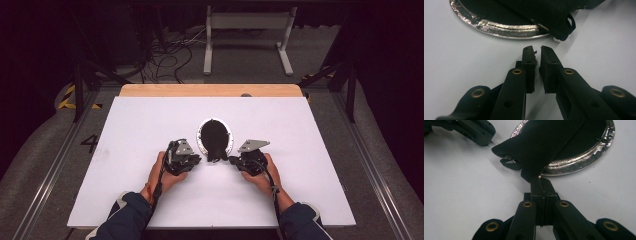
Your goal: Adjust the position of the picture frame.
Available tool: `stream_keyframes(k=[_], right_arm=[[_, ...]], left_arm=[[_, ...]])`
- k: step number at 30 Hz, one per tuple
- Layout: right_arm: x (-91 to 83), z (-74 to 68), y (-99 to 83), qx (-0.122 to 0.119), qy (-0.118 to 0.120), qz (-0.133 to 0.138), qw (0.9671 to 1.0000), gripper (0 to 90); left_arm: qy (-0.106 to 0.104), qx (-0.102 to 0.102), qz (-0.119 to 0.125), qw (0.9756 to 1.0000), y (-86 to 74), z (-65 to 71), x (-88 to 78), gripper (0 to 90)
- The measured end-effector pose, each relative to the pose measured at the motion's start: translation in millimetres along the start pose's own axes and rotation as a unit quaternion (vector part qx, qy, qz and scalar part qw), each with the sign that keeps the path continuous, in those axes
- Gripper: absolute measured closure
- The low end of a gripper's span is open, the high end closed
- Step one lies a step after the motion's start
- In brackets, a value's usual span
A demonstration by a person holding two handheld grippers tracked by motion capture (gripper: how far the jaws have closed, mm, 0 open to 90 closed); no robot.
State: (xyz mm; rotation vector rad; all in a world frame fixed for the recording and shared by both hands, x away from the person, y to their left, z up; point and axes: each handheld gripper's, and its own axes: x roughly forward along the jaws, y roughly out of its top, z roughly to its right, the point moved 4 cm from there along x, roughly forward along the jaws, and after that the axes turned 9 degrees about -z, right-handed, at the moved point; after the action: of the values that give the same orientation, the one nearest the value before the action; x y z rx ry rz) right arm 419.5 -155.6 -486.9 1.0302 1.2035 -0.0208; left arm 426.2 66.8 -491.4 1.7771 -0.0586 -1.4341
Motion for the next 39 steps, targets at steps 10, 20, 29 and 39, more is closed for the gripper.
stream_keyframes(k=[10,20,29,39], right_arm=[[4.7,-17.4,5.9,-0.012,0.011,-0.008,0.9998,90.0],[6.0,-20.3,7.0,-0.016,0.009,-0.007,0.9998,90.0],[7.9,-18.5,9.5,-0.018,-0.005,-0.009,0.9998,90.0],[8.9,-13.9,10.3,-0.013,0.019,-0.008,0.9997,90.0]], left_arm=[[-0.001,0.001,-0.001,1.0000,0.1,-1.8,-0.1,81.9],[-0.006,-0.005,0.001,1.0000,-1.1,-4.9,-0.6,81.3],[-0.006,-0.004,0.000,1.0000,2.6,-6.9,2.3,85.2],[-0.021,-0.012,-0.001,0.9997,4.9,-7.5,4.1,90.0]])
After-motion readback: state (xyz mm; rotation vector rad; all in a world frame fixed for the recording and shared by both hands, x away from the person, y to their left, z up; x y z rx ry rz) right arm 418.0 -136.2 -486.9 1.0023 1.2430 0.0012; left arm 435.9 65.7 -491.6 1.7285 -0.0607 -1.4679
